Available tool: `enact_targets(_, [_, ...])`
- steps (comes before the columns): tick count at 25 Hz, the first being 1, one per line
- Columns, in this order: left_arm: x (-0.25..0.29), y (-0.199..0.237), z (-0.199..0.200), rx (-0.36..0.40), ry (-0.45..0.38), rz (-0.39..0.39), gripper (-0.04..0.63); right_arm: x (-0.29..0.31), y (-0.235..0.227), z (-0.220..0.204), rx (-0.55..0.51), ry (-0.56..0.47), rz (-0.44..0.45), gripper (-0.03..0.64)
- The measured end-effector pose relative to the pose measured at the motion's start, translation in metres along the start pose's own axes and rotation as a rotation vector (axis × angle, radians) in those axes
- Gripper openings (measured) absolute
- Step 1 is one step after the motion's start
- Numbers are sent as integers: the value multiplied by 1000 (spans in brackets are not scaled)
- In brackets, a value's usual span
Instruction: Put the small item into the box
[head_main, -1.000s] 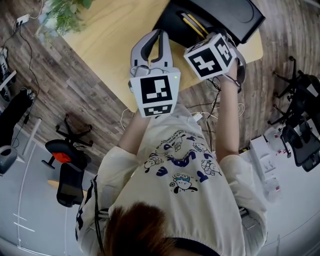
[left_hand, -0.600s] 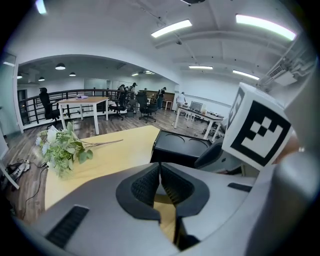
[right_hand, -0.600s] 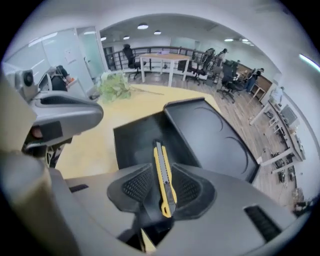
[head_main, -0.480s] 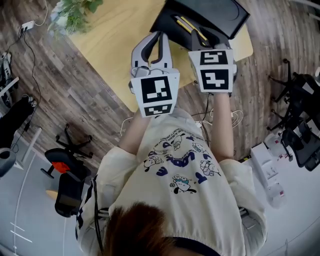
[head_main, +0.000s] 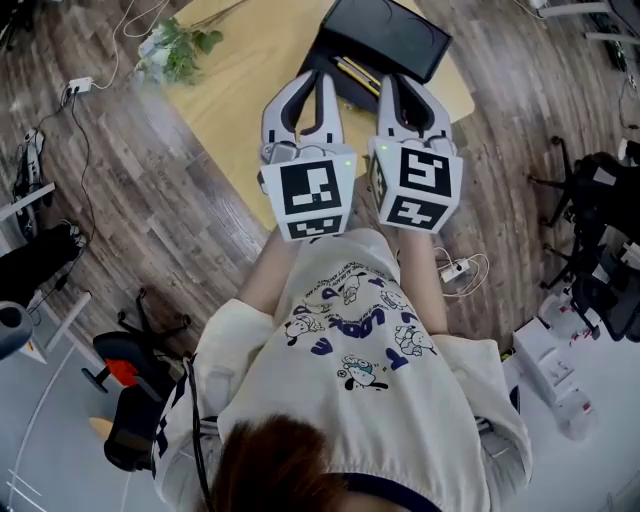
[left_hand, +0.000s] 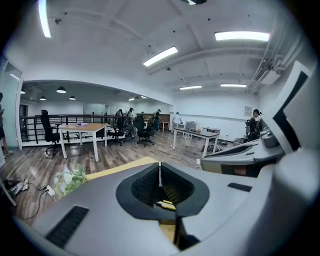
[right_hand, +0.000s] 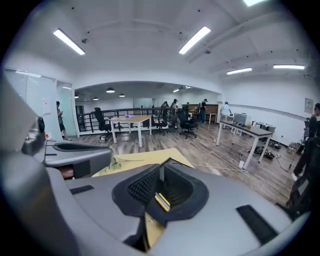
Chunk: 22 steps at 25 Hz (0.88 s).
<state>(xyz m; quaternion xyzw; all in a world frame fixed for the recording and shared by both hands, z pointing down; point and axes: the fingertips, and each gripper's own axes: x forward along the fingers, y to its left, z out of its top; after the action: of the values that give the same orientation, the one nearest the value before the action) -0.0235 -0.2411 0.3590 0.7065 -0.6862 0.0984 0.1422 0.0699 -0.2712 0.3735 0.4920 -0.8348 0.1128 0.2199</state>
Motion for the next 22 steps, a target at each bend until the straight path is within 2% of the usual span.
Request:
enact_targets(7, [-35,-10,44,51,-124,4,23,-48,0,37,36,-171,-44,44])
enact_targets(13, [-58,-18,70,60,-198,9,23,-82,3,62,54,-286,-55,43])
enact_targets(22, [-87,-23,87,78,-254,21,23,-114,13,76,37,-369,-51,43])
